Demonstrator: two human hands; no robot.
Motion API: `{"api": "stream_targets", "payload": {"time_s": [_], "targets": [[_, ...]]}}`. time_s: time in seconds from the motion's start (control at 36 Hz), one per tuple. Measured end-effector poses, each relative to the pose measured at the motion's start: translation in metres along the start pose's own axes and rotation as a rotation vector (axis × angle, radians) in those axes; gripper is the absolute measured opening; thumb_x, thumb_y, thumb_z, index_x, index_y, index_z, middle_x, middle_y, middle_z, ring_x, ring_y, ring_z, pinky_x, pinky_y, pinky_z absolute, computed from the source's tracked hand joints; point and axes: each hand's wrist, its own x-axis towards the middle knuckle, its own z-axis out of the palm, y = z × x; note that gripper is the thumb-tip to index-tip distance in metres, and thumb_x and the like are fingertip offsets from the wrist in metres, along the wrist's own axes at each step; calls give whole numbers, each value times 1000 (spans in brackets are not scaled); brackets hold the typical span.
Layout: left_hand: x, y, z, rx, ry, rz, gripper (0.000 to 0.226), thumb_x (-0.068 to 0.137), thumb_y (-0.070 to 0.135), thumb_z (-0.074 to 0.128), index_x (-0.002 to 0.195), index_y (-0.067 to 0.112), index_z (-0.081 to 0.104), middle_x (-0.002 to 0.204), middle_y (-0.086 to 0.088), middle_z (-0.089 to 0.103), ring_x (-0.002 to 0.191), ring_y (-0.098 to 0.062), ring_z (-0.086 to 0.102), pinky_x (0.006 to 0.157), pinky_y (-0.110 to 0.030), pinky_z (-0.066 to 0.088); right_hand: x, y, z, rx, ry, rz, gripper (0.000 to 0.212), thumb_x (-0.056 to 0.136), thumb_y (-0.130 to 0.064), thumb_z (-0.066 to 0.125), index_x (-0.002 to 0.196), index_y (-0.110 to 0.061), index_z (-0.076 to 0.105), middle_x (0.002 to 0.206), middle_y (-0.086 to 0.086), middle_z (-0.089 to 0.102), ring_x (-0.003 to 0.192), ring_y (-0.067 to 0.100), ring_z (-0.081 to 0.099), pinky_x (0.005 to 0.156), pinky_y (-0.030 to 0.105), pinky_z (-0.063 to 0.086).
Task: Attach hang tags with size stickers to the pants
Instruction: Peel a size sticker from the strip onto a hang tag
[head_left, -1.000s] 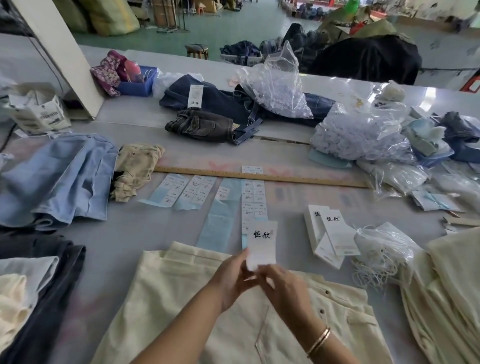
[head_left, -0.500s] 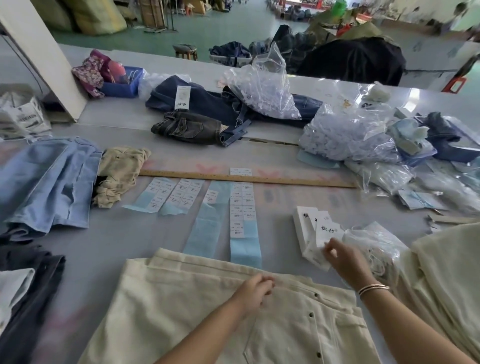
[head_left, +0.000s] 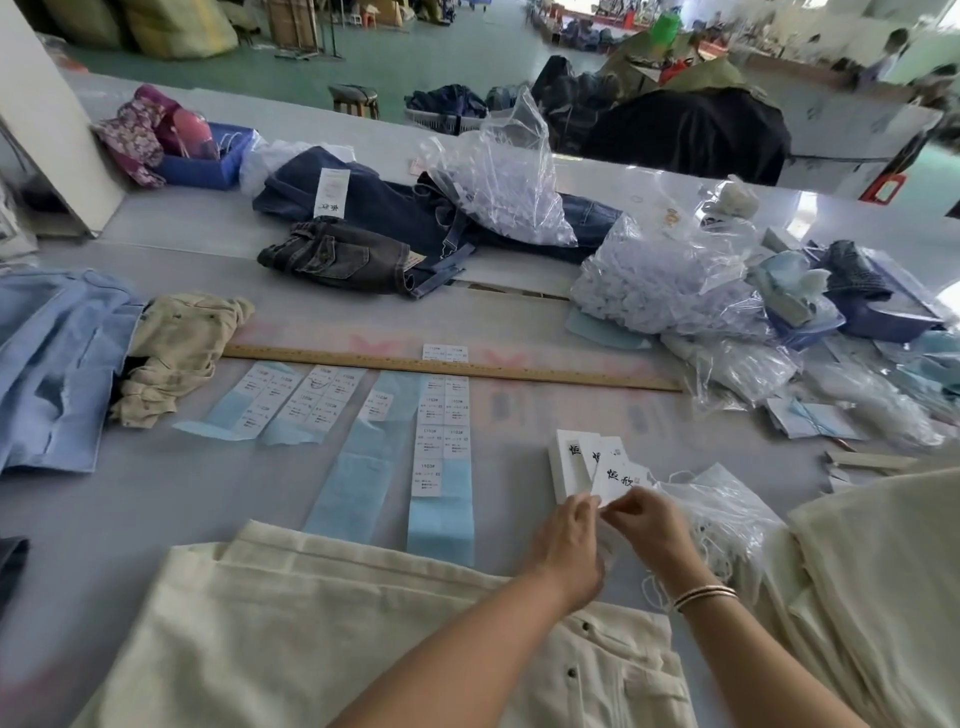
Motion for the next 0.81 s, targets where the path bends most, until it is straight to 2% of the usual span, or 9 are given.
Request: {"api": "stream_targets", "payload": {"time_s": [0.11, 0.17, 0.22, 0.28, 0.33, 0.44, 0.56, 0.67, 0.81], "targets": [[1, -5, 3, -13, -85, -61, 72, 89, 14, 46, 151, 19, 8, 149, -13, 32, 132, -31, 35, 109, -38, 29, 6, 2, 0, 192, -100, 155, 17, 77, -14, 76, 64, -12, 65, 44, -7, 55, 43, 7, 46, 45, 17, 35], [3, -8, 4, -8, -80, -61, 72, 88, 13, 47, 150, 20, 11, 147, -12, 34, 130, -32, 37, 107, -38, 30, 7, 5, -3, 355, -153, 247, 15, 80, -12, 74, 68, -7, 65, 44, -2, 54, 41, 11, 44, 42, 20, 36], [6, -9, 3, 11, -49, -36, 69, 86, 13, 48, 147, 20, 16, 145, -9, 35, 128, -31, 35, 107, -38, 31, 7, 7, -6, 515, -207, 330, 14, 83, -10, 69, 74, -1, 65, 51, 7, 60, 44, 17, 52, 43, 22, 42], [11, -10, 2, 63, -19, 19, 68, 86, 15, 51, 147, 18, 19, 147, -8, 30, 130, -30, 33, 108, -39, 29, 8, 8, -7, 665, -240, 404, 15, 87, -8, 63, 77, 3, 65, 61, 16, 64, 51, 24, 60, 49, 28, 49], [15, -11, 4, 109, -10, 69, 72, 87, 17, 52, 148, 16, 15, 155, -5, 15, 136, -28, 27, 111, -39, 25, 10, 9, -6, 724, -213, 448, 16, 89, -8, 59, 79, 3, 64, 65, 17, 64, 55, 28, 60, 55, 33, 49], [16, -15, 14, 348, -155, 121, 76, 92, 21, 47, 153, 17, 1, 161, 3, -6, 147, -16, 5, 119, -42, 8, 15, 13, -3, 688, -69, 433, 17, 91, -12, 58, 90, 4, 63, 72, 19, 64, 60, 28, 58, 59, 33, 48], [18, -11, 16, 421, -216, 80, 62, 97, 36, 38, 152, 24, 12, 161, 0, -1, 148, -17, 0, 119, -50, 3, 21, 12, -16, 646, 108, 408, 20, 92, -20, 58, 85, -3, 63, 75, 19, 59, 54, 25, 53, 45, 25, 40], [21, -6, 10, 448, -234, 86, 51, 98, 31, 37, 147, 22, 27, 159, -3, 9, 147, -21, 6, 117, -52, 6, 27, 1, -51, 918, 416, 418, 16, 93, -22, 58, 80, -14, 54, 78, 6, 55, 64, 17, 55, 40, 18, 44], [23, 0, 10, 363, -188, 48, 44, 93, 22, 41, 137, 18, 43, 150, -9, 28, 136, -31, 23, 108, -52, 20, 20, -27, -91, 1056, 795, 141, 16, 92, -23, 57, 79, -25, 48, 80, -6, 53, 71, 4, 56, 63, 19, 49]]}}
